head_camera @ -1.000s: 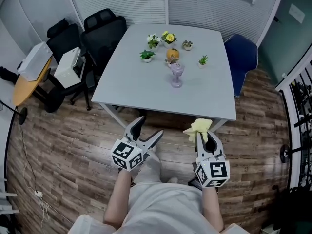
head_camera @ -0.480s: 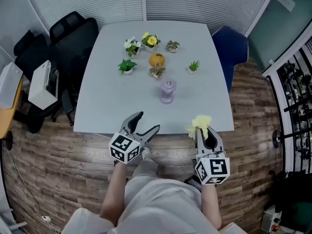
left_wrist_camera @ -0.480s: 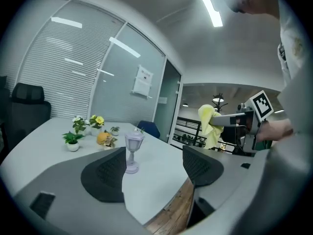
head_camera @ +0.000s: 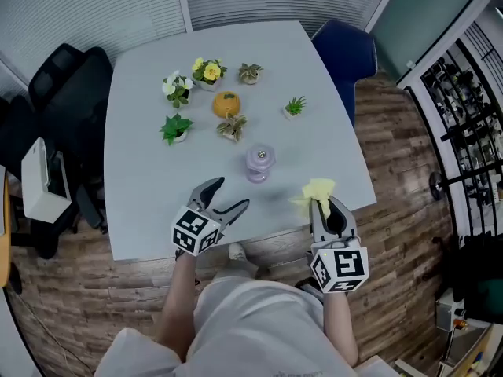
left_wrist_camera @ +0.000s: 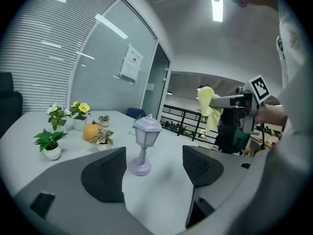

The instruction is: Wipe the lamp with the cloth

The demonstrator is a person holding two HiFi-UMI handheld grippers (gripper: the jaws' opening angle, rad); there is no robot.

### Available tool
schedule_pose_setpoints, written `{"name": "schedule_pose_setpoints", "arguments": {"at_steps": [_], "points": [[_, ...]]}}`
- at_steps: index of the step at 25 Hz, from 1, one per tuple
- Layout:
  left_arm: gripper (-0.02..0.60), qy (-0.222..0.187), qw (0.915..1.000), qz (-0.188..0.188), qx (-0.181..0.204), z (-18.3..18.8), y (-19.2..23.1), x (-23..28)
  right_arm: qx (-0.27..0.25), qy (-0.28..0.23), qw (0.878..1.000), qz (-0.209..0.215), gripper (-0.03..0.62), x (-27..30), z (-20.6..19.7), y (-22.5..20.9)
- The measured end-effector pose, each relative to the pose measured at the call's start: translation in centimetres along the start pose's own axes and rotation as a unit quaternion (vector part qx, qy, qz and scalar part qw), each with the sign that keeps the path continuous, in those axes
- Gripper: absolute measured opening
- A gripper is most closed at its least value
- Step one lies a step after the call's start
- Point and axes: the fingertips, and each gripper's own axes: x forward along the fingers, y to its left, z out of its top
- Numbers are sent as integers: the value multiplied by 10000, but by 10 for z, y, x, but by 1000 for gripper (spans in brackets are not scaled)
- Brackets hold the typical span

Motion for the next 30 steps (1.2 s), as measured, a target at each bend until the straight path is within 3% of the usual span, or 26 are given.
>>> {"name": "schedule_pose_setpoints", "arguments": {"at_steps": [12,24,30], "points": [[339,887,9891,-895,767,-24,32,45,23,199,9996,-208,72,50,1,4],[339,1422,9750,-1138,1272,-50,50,83,80,336,9994,79,72,87,-3,-4],[339,1557,9724,-1175,1281,-64,55,101,36,434,9983,377,72,113,0,-7]]}}
